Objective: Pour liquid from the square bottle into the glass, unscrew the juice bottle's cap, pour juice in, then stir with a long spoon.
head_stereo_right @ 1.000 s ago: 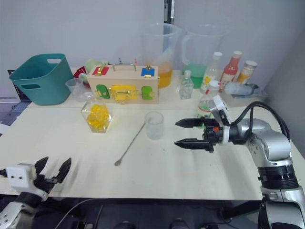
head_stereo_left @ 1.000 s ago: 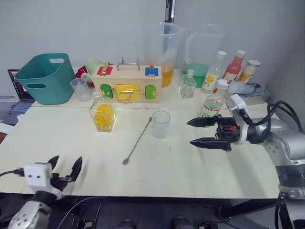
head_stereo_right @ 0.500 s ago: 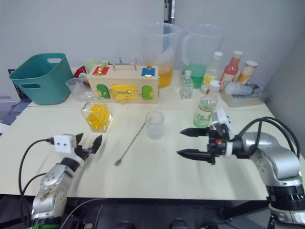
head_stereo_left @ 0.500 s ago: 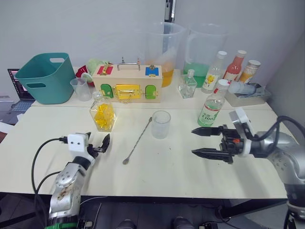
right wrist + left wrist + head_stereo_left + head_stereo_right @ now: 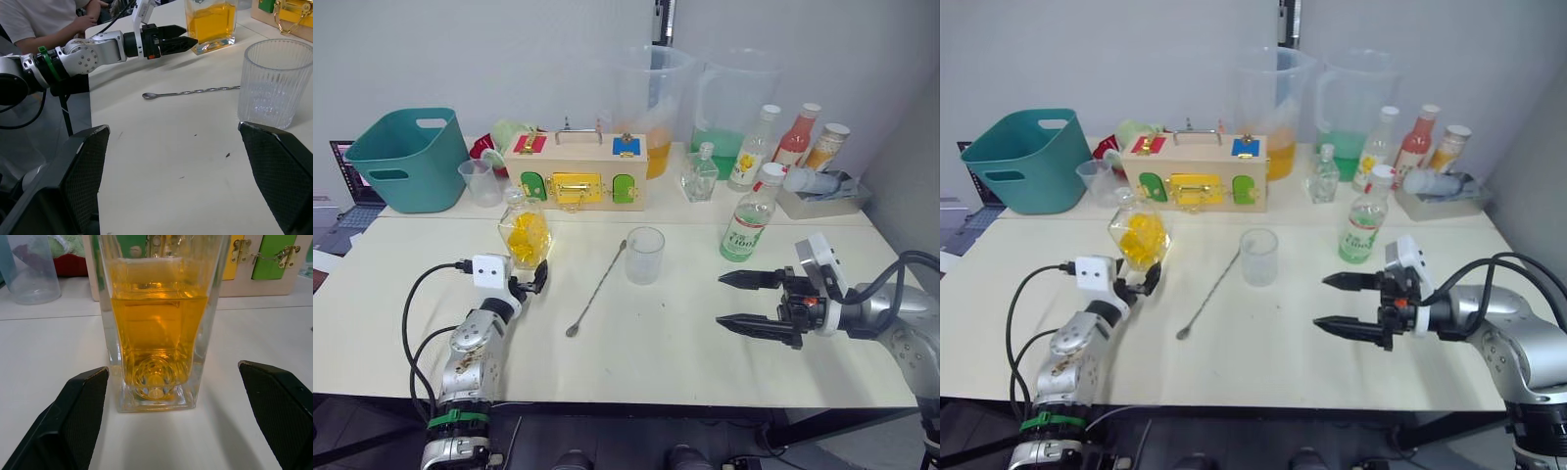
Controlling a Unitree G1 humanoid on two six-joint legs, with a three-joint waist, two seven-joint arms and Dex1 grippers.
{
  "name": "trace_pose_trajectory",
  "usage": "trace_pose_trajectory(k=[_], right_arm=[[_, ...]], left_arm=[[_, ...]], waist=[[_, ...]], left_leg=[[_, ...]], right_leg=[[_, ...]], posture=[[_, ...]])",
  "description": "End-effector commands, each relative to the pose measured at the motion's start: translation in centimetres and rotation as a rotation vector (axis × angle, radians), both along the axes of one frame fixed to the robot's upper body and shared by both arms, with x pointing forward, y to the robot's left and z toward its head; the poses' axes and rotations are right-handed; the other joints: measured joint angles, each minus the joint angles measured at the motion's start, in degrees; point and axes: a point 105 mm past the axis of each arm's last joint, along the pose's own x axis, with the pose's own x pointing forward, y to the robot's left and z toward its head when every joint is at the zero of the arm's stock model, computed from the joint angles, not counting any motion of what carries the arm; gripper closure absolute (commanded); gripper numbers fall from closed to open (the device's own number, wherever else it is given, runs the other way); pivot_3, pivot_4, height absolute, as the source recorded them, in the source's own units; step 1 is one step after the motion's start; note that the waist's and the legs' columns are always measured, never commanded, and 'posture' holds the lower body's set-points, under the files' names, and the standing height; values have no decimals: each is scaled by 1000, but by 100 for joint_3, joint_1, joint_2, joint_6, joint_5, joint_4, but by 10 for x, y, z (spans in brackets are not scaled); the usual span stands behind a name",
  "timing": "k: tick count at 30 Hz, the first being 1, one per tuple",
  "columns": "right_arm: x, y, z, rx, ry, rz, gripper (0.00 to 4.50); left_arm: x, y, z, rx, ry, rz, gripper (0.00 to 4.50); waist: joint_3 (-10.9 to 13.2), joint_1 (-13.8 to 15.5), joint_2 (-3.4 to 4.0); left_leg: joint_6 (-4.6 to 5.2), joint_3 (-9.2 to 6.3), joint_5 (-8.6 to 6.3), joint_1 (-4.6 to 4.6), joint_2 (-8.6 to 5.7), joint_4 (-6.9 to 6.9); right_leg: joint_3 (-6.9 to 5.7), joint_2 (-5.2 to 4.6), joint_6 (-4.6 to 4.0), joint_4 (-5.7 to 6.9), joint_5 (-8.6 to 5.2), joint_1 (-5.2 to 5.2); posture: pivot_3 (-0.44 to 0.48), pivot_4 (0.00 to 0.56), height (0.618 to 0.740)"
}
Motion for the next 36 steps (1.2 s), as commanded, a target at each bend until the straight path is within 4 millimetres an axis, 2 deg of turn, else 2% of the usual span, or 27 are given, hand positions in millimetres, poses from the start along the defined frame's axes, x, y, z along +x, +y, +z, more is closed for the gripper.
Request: trace_pose_trajectory(k=[1,8,13,19,24,27,30,36], right_arm=[[-1,0,14,14,-75,-1,29],[13,2,24,74,-169,-86,29],[17,4,27,104,-203,-129,29],[20,2,23,115,-207,-170,0],[19,-2,18,114,-208,-181,0],[19,-4,16,114,-210,-184,0],[20,-4,15,113,-211,-180,0],[23,-3,15,105,-210,-165,0]], left_arm=[[11,1,24,-5,-78,14,0],[33,-3,44,2,-120,17,0],[41,-2,48,9,-133,15,0],[43,-7,50,9,-154,-11,1716],[43,-4,52,19,-168,1,1712],[40,10,59,34,-199,28,1712],[31,18,76,59,-269,11,1712],[10,10,102,91,-326,-163,1712]], waist=[[0,0,-1],[1,-9,-2],[1,-5,-2],[1,-2,-2],[1,0,-2],[1,-1,-2],[5,-48,-8],[8,-64,-15]], left_leg=[[0,0,0,-1,0,1],[0,-1,0,-2,-1,2],[0,-3,0,-6,-4,2],[0,-4,0,-8,-4,2],[0,-4,0,-10,-5,2],[0,-4,0,-9,-5,2],[0,-4,0,-12,-3,2],[-7,-5,5,-88,-3,10]], right_leg=[[0,0,1,-1,0,0],[0,-1,3,-2,1,0],[-1,-2,5,-2,2,-2],[-1,-3,5,-2,3,-3],[-1,-4,7,-2,4,-3],[-1,-3,7,-2,4,-4],[-1,-1,7,-1,4,-10],[1,-2,0,42,14,-110]], posture=[[0,150,740],[0,150,740],[0,150,740],[0,150,740],[0,150,740],[0,150,740],[0,150,740],[0,150,740]])
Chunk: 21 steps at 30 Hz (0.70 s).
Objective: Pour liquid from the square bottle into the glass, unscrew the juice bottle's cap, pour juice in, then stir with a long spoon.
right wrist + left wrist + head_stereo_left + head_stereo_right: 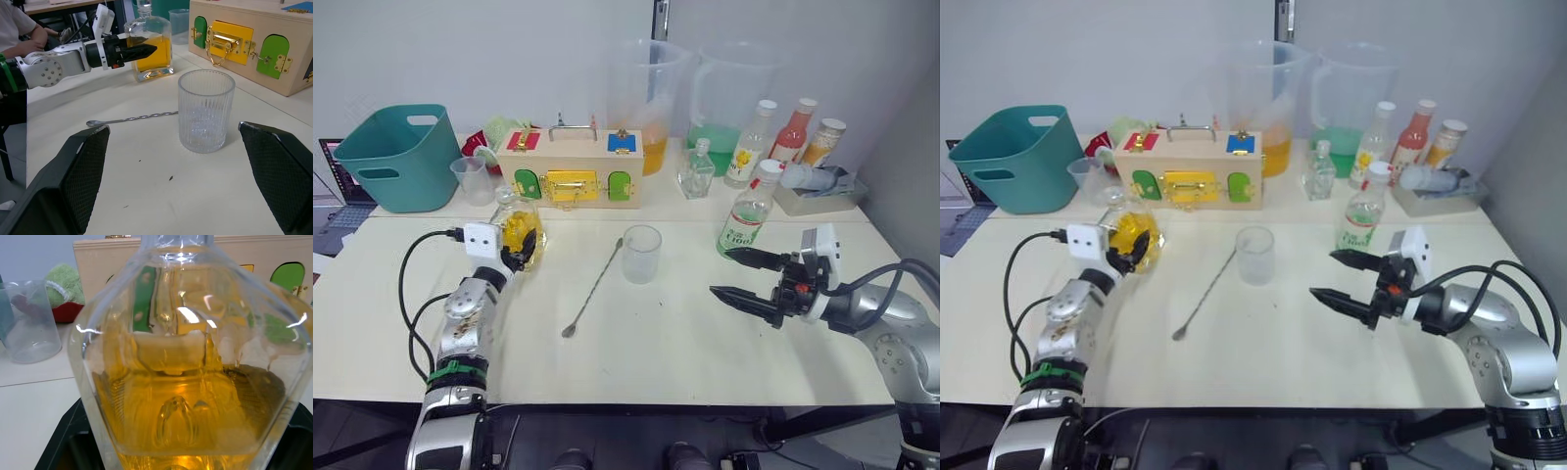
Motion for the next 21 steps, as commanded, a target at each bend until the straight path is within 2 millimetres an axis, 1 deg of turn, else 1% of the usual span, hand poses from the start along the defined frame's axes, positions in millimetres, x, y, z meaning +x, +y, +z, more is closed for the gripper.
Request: trace_pose_trajectory(k=[1,3,8,10,12,15,18,21], right_arm=[[0,1,10,-15,-56,17,0],[3,0,10,-25,-58,19,0],[6,-2,13,-32,-56,21,0],[7,-4,14,-33,-59,10,0],[8,-7,14,-35,-62,-3,0],[6,-9,16,-35,-61,-12,0],[-1,-12,16,-38,-50,-23,0],[-11,-14,13,-54,-25,-27,0]], left_arm=[[-19,-6,65,29,-194,-139,1712],[-34,-18,74,83,-197,-289,1712],[-62,-44,79,162,-108,-570,1712],[-73,-60,80,196,-79,-698,1712],[-80,-76,79,217,-57,-794,1712],[-82,-97,75,222,-32,-884,1712],[-95,-127,61,239,1,-1054,1712],[-102,-143,52,245,5,-1161,1712]], waist=[[1,9,-1],[2,2,-3],[2,36,-3],[3,49,-3],[3,53,-3],[3,50,-3],[3,48,-3],[3,47,-3]], left_leg=[[0,-2,0,-1,0,0],[0,-2,0,-7,0,0],[0,-2,0,-10,-1,0],[0,-2,0,-7,-1,0],[0,-2,0,-7,0,0],[0,-2,0,-7,-1,0],[1,-1,0,-6,0,1],[1,-1,0,-6,0,1]], right_leg=[[-1,0,-1,2,1,-1],[-1,0,-1,0,1,-4],[-2,-1,0,-5,2,-2],[-2,-1,1,-6,1,1],[-2,0,1,-9,1,2],[-1,0,1,-9,1,3],[-1,2,0,-7,1,2],[-1,2,0,-4,1,1]], posture=[[0,150,740],[0,150,740],[0,150,740],[0,150,740],[0,150,740],[0,150,740],[0,150,740],[0,150,740]])
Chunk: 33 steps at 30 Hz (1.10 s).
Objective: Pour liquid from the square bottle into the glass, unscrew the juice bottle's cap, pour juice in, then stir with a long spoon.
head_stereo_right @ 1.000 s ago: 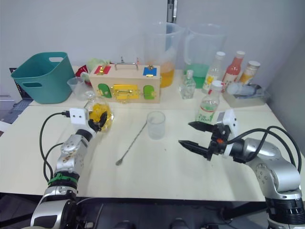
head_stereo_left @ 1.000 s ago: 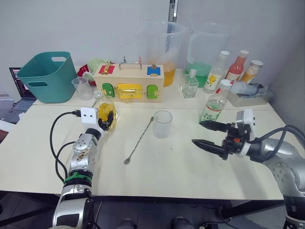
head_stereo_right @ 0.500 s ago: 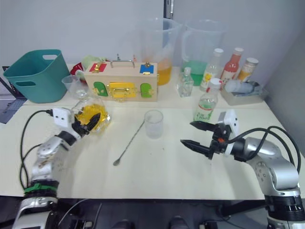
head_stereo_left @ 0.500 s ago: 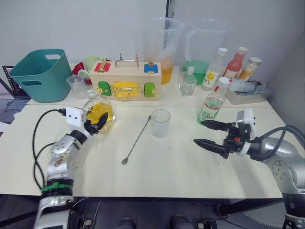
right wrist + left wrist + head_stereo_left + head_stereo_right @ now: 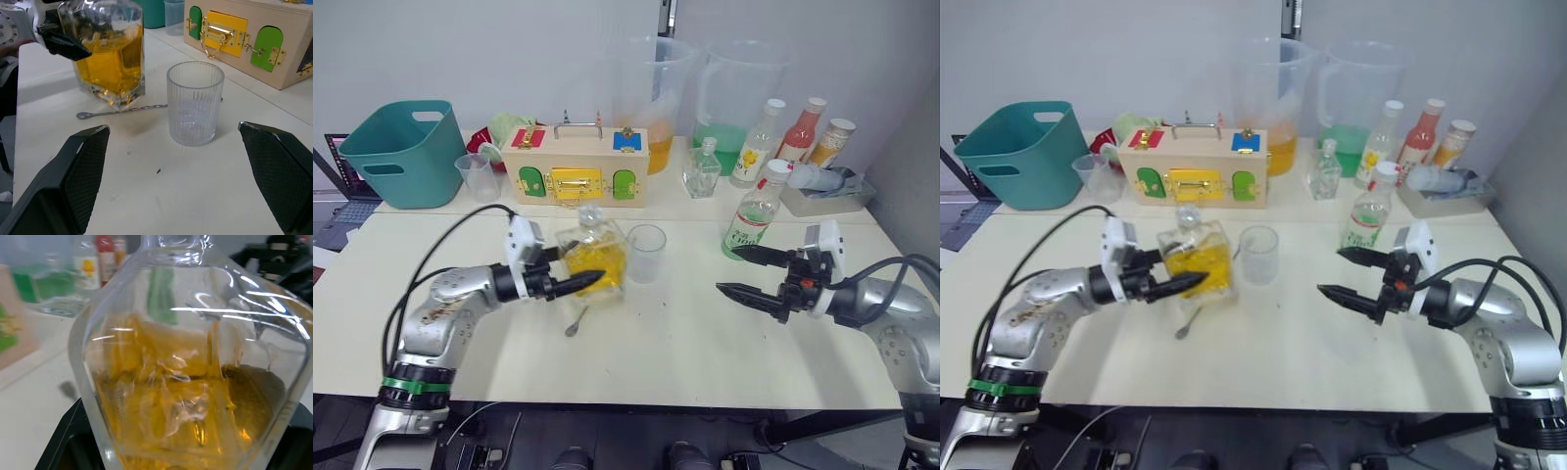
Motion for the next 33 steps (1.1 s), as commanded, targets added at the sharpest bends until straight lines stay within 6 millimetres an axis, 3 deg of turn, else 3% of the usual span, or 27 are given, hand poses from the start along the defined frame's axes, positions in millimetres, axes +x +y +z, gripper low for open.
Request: trace_pose_trajectory(k=[1,6,11,18,26,28,30,33], right_arm=[[-15,-1,12,-4,-33,4,0],[-25,-5,14,-7,-34,-44,0],[-35,-11,13,-27,-2,-86,0],[-40,-11,14,-34,11,-87,0],[-40,-9,15,-51,4,-80,0],[-37,-7,17,-44,-4,-77,0],[-34,-4,19,-41,-11,-68,0],[-30,-3,21,-49,-25,-71,0]], left_arm=[[-14,-21,26,-33,-130,-157,1712],[-13,-36,15,-34,-123,-259,1712],[-16,-43,-9,29,-114,-324,1712],[-14,-38,-37,97,-114,-337,1712],[-12,-31,-55,184,-106,-325,1712],[-9,-27,-53,172,-89,-304,698],[-8,-23,-47,157,-72,-283,102],[-9,-23,-26,55,20,-260,42]], waist=[[0,-4,0],[0,-22,0],[0,-22,0],[0,-12,0],[-1,-2,1],[-1,-9,1],[-1,-30,1],[-1,-21,1]], left_leg=[[0,0,0,0,0,0],[1,5,1,6,0,2],[2,7,1,19,0,2],[2,7,1,19,0,3],[2,8,1,30,0,3],[2,8,1,32,0,3],[2,10,1,32,1,3],[3,7,1,32,2,3]], right_leg=[[0,0,0,0,0,0],[3,1,0,-4,0,5],[6,2,0,-4,-1,18],[8,2,0,-4,-1,17],[8,1,0,-4,-1,30],[8,2,0,-4,-1,32],[10,2,1,-4,-1,30],[9,3,1,0,-1,30]], posture=[[0,150,740],[0,150,740],[0,150,740],[0,150,740],[0,150,740],[0,150,740],[0,150,740],[0,150,740]])
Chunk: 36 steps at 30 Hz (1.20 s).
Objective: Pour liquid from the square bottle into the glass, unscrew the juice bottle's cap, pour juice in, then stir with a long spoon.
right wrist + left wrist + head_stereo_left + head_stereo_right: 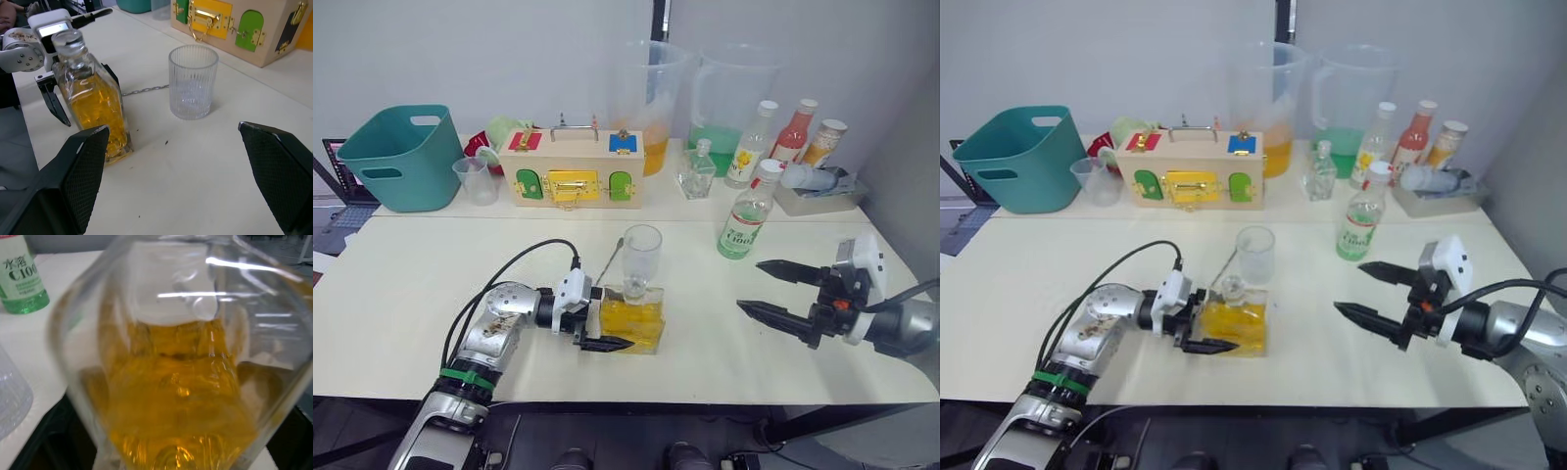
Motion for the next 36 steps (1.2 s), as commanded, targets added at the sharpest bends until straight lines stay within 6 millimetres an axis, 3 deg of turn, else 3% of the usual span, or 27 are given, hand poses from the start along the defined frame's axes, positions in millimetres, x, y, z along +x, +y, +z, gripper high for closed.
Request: trace_pose_trajectory(k=[1,6,20,26,36], right_arm=[[2,2,7,-12,-42,4,0],[5,5,6,0,-50,5,0],[10,11,0,-1,-65,-5,0],[6,21,4,25,-63,51,0],[2,80,16,44,-59,218,0]], left_arm=[[-4,-1,32,-98,48,13,42],[-13,-5,46,-87,18,14,42],[-13,-14,34,-29,-52,43,42],[-14,-18,34,-42,-54,19,1691],[-14,-21,25,-8,-80,23,1690]], waist=[[0,2,0],[0,20,1],[-1,21,1],[-1,17,1],[-1,23,2]], left_leg=[[0,0,0,-1,-1,1],[0,-1,0,-2,-1,3],[0,1,0,0,0,3],[0,1,0,0,0,3],[0,0,0,0,-1,3]], right_leg=[[0,-1,0,0,0,0],[0,-2,0,1,0,0],[1,-1,0,0,0,0],[0,0,0,0,0,0],[0,-1,0,0,0,1]], posture=[[0,150,740],[0,150,740],[0,150,740],[0,150,740],[0,150,740]])
